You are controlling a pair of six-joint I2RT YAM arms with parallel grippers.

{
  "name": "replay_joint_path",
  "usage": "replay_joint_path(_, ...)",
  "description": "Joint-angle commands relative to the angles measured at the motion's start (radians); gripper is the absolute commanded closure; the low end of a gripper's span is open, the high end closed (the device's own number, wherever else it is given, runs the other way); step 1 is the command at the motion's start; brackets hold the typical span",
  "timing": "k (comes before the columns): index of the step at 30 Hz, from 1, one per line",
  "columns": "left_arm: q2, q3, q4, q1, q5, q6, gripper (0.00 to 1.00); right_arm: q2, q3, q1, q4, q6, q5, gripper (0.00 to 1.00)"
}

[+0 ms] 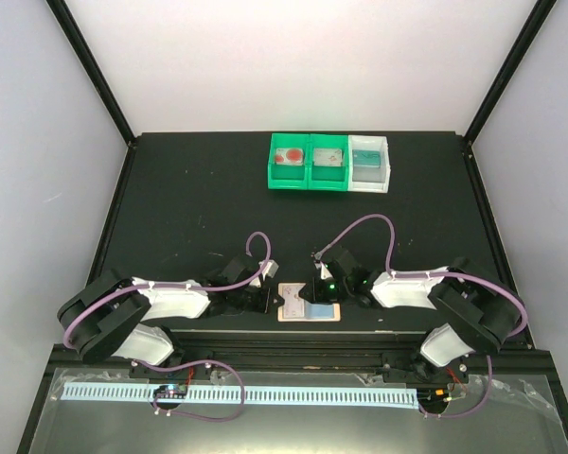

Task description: Take the credit cards out of the card holder

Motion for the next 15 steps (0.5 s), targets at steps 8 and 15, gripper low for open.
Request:
replay_joint_path(8, 0.040, 0.003, -0.010, -0.019, -0.009, 0.014, 0.98, 0.003, -0.039, 0.006, 0.116, 0.036, -0.051, 0.92)
replay_joint_path(15, 0.033, -0.002, -0.021, -0.019, -0.025, 0.016, 0.99, -0.030, -0.050, 0.003, 0.103, 0.034, -0.016, 0.99)
